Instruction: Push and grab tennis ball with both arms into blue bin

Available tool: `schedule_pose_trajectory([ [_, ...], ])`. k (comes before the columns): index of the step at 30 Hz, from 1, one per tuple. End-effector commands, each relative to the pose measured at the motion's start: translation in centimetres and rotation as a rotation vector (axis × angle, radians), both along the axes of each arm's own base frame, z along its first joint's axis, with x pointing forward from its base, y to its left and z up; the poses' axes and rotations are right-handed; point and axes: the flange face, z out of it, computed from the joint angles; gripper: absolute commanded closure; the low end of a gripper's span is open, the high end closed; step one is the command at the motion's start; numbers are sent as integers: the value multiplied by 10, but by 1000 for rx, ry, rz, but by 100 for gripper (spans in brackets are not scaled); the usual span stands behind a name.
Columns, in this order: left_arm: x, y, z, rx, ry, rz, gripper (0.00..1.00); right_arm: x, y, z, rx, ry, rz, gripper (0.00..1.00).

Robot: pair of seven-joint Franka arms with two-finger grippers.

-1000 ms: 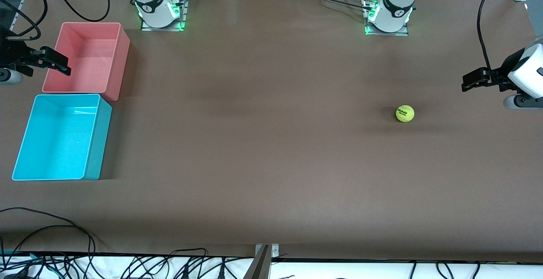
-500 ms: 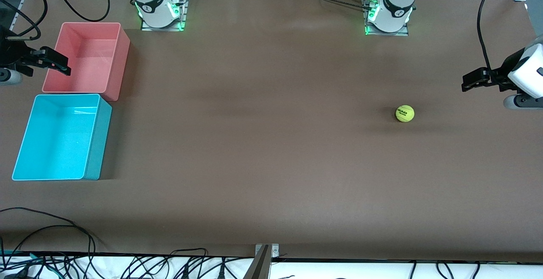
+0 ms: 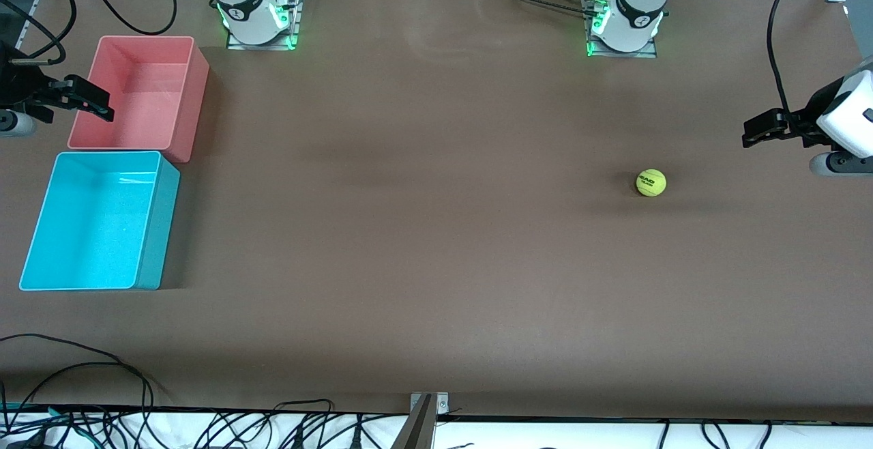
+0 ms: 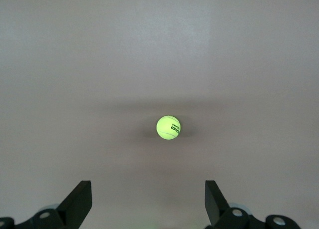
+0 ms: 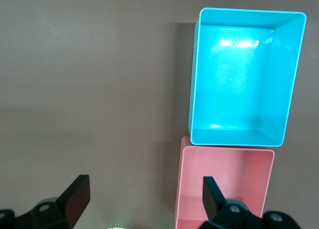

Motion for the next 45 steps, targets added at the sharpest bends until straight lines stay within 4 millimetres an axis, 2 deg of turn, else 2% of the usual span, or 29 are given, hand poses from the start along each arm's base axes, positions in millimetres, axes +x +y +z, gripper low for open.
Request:
schedule_pose_trajectory([
  [1,-2,1,4,7,0,-21,0,1,-3,4,23,1,9,0],
  [26,-1,1,2,-14,3,-6,0,1,-3,4,22,0,7,0],
  [28,-1,1,2,-14,3,-6,7,1,-3,4,23,1,9,0],
  [30,-1,0,2,-16,3,-6,20,1,-3,4,23,1,9,0],
  [33,-1,0,2,-15,3,-3,57,1,-3,4,23,1,7,0],
  [34,-1,0,2,-15,3,-3,71,1,-3,4,23,1,7,0],
  [35,-1,0,2,-15,3,-4,91,1,-3,4,23,1,9,0],
  [36,-1,0,2,-17,2,-6,100,1,-3,4,22,0,7,0],
  [45,-1,4,2,-18,2,6,100,1,-3,4,23,1,9,0],
])
